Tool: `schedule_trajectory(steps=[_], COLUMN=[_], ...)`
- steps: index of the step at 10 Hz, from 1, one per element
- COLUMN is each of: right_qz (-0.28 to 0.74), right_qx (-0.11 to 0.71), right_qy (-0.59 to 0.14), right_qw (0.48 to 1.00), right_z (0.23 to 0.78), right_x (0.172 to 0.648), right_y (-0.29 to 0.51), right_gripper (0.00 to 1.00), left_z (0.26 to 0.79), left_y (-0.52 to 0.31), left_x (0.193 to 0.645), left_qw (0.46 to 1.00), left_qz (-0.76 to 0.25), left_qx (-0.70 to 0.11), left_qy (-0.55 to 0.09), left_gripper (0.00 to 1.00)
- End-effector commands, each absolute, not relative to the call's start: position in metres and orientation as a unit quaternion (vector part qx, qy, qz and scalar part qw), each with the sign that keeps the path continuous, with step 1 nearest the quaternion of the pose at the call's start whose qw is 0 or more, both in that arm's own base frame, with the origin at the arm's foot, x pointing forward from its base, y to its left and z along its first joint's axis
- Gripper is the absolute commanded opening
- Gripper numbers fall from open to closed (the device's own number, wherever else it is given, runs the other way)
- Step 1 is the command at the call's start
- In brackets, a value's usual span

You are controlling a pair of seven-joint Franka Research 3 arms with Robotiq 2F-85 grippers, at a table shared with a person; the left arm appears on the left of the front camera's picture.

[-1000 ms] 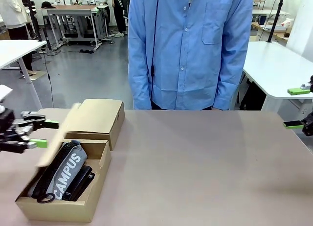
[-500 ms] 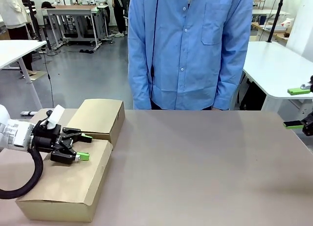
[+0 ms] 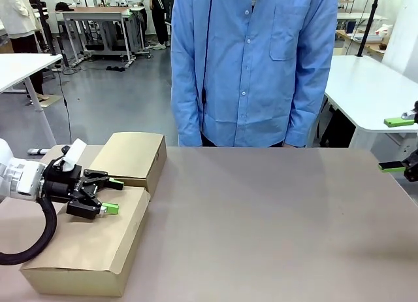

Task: Place items inside the box.
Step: Close the lid of the Mailer Box closest to the robot.

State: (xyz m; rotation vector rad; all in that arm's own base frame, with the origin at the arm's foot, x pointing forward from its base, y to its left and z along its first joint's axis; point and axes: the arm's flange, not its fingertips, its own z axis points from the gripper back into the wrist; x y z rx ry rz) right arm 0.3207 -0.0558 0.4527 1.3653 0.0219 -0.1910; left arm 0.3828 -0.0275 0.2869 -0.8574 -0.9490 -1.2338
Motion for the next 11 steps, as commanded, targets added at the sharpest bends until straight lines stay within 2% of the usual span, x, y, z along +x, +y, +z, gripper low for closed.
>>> schedule_trajectory(steps=[1,4,6,7,8,9,10,11], right_qz=[-0.080,-0.080,-0.080,-0.080,-0.080,-0.080,-0.080,-0.080], right_qx=[0.639,0.639,0.639,0.639,0.639,0.639,0.639,0.639], right_qy=[0.001,0.001,0.001,0.001,0.001,0.001,0.001,0.001], right_qw=[0.765,0.765,0.765,0.765,0.765,0.765,0.765,0.765], right_z=[0.454,0.454,0.454,0.454,0.454,0.454,0.454,0.454], right_x=[0.323,0.323,0.323,0.323,0.323,0.323,0.323,0.323], right_y=[-0.055,-0.055,-0.055,-0.055,-0.055,-0.055,-0.055,-0.055], right_gripper=[1.00,1.00,1.00,1.00,1.00,1.00,1.00,1.00], left_z=[0.293,0.334,0.374,0.393,0.411,0.432,0.447,0.457], left_y=[-0.025,-0.003,0.017,0.021,0.029,0.032,0.041,0.059], left_x=[0.378,0.381,0.375,0.365,0.357,0.350,0.350,0.355], left_qw=[0.602,0.593,0.674,0.746,0.778,0.800,0.794,0.808], left_qz=[-0.553,-0.516,-0.418,-0.326,-0.295,-0.242,-0.181,-0.113], left_qx=[-0.402,-0.437,-0.431,-0.419,-0.434,-0.456,-0.494,-0.517], left_qy=[-0.413,-0.437,-0.431,-0.402,-0.346,-0.307,-0.305,-0.258], left_gripper=[1.00,1.00,1.00,1.00,1.00,1.00,1.00,1.00])
